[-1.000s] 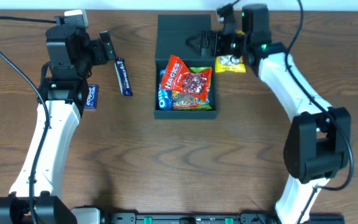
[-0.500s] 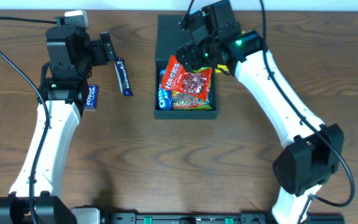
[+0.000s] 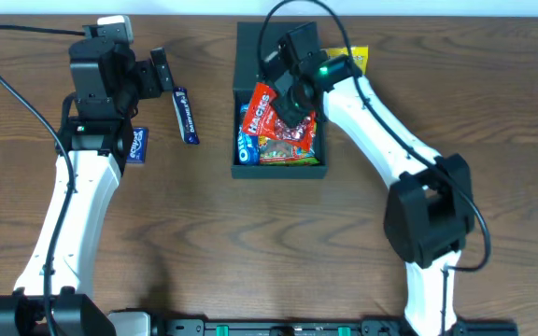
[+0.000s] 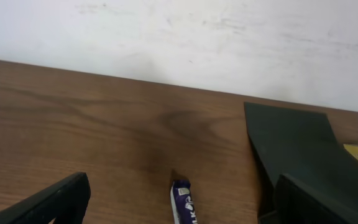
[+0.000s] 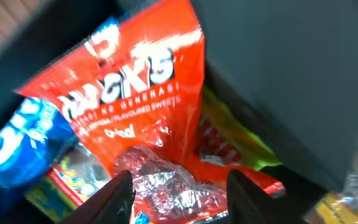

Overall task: Pack container
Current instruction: 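Push the red Hacks bag down into the box with the right gripper, then reach the right gripper to the yellow Hacks bag and grasp it, then carry the yellow Hacks bag into the box and release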

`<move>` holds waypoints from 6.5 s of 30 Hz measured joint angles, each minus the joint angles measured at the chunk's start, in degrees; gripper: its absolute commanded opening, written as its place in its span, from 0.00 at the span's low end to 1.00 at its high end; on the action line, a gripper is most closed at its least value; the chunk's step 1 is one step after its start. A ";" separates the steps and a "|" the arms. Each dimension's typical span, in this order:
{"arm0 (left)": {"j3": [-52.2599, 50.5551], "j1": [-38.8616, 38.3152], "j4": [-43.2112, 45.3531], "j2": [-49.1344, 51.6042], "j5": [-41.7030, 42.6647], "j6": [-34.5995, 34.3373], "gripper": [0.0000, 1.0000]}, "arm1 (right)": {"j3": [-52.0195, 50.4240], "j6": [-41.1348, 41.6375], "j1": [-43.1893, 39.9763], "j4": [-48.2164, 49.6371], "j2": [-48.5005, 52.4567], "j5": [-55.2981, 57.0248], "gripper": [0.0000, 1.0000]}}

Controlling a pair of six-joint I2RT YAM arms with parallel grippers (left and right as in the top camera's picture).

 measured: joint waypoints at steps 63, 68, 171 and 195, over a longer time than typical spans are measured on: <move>0.00 0.00 0.00 -0.04 0.00 0.24 0.95 | -0.04 -22.12 0.00 3.28 -3.08 2.05 0.02; 0.00 0.00 -0.02 -0.04 0.00 0.24 0.95 | 0.07 -21.84 0.00 2.36 -6.45 -2.69 0.01; 0.00 0.00 -3.17 -0.04 0.00 0.24 0.95 | -0.09 19.50 -16.94 18.23 1.55 3.63 0.28; 0.00 0.22 -0.59 -0.04 -4.74 1.77 0.95 | 0.07 -23.47 -7.17 -6.14 -9.66 -24.41 0.11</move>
